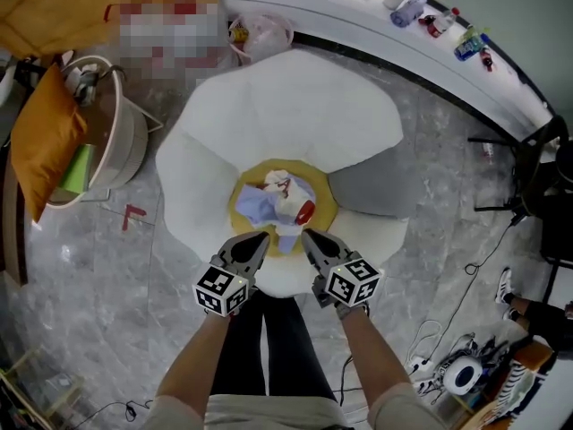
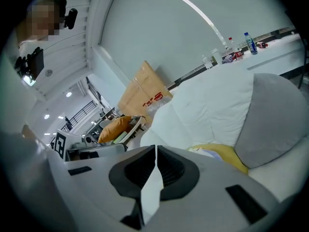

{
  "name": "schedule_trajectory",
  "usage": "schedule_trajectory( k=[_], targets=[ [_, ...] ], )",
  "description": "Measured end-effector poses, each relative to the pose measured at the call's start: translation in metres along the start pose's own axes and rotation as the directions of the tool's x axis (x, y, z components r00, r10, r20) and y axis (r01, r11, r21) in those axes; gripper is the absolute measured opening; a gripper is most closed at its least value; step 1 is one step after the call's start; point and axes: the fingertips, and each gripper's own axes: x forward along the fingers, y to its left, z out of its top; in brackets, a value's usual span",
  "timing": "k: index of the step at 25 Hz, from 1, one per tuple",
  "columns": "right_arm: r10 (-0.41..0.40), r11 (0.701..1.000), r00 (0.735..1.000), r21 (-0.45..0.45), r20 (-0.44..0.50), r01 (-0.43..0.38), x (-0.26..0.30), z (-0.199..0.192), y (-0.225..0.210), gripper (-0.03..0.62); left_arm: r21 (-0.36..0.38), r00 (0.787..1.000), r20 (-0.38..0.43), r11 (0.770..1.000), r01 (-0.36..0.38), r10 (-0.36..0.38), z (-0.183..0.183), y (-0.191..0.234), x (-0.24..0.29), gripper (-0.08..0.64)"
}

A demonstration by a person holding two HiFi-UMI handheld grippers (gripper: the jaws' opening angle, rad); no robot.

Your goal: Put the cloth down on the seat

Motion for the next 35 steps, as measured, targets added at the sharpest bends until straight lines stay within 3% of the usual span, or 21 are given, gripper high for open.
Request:
schedule_trajectory(
  k=[8,18,23,35],
  targets=[
    [0.031,0.999,0.999,-0.011,0.044,-0.031,-0.027,0.035,0.051,0.024,0.035,0.996,-0.025,0.996,0.086,-0.085,0.023,-0.048,-0.014,0.014],
    [0.102,0.994,0.986,-0.038,0.129,-0.098,-0.072,0.081,0.113,0.023,0.015,0.994,0.075,0.997,0.074,-0.075,0.069,-0.083,-0.063,0.014],
    [0.137,0.990,0.978,-0.057,0.159,-0.129,-0.096,0.098,0.145,0.023,0.039,0.988,0.098,0.992,0.120,-0.124,0.093,-0.112,-0.091,0.014],
    [0.241,0.960,0.955,-0.183,0.171,-0.209,-0.149,0.132,0.230,0.020,0.142,0.969,0.185,0.981,0.136,-0.161,0.154,-0.162,-0.154,0.014]
  ],
)
